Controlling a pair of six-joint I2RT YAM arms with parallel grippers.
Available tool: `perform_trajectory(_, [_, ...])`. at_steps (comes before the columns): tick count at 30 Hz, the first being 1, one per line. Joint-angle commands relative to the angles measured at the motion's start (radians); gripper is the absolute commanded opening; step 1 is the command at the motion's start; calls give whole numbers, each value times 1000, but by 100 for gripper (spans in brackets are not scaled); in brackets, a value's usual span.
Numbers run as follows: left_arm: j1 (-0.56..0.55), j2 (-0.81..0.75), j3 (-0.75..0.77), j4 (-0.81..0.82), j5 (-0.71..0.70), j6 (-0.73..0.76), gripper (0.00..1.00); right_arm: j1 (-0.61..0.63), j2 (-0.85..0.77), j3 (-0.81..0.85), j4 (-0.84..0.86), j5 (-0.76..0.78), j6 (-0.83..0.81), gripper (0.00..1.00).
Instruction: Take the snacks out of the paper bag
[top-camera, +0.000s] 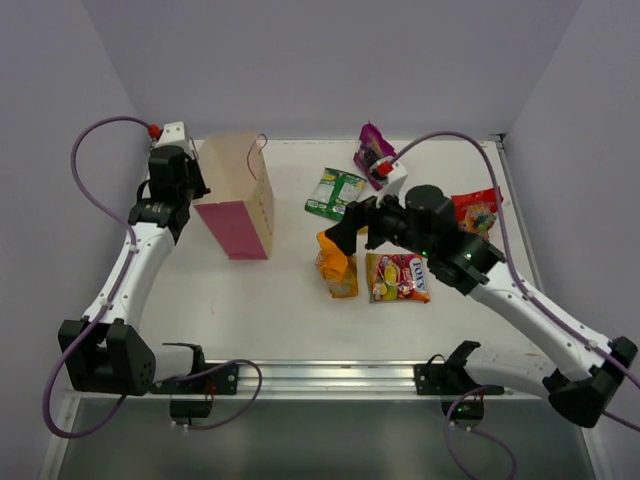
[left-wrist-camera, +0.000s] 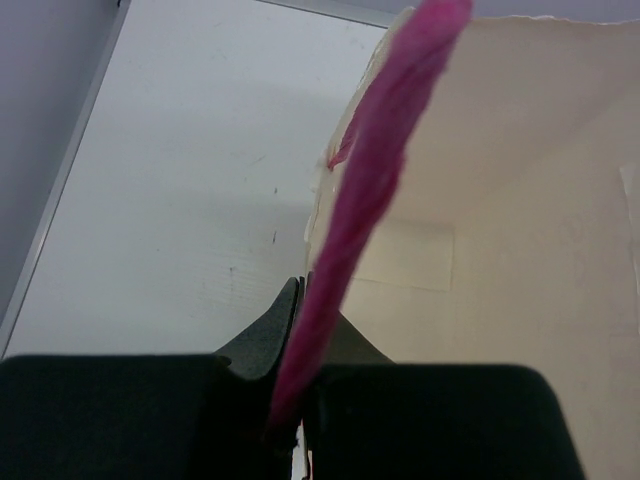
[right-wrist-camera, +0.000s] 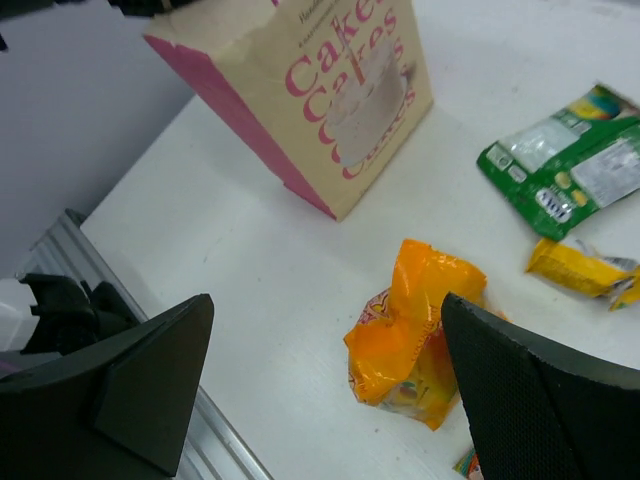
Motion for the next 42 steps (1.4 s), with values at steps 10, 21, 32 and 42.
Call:
perform_trajectory(10, [27, -3, 123, 3, 66, -6, 57, 3, -289, 76, -166, 369, -77, 99])
perform_trajectory(21, [27, -164, 337, -252, 86, 35, 100, 3, -469, 183, -232, 709, -165, 99])
perform_trajectory(32, [3, -460, 387, -342, 127, 83, 100, 3, -700, 197, -200, 792, -327, 99])
perform_trajectory(42, [-97, -630, 318, -370, -126, 124, 100, 1, -806, 174, -202, 837, -387, 99])
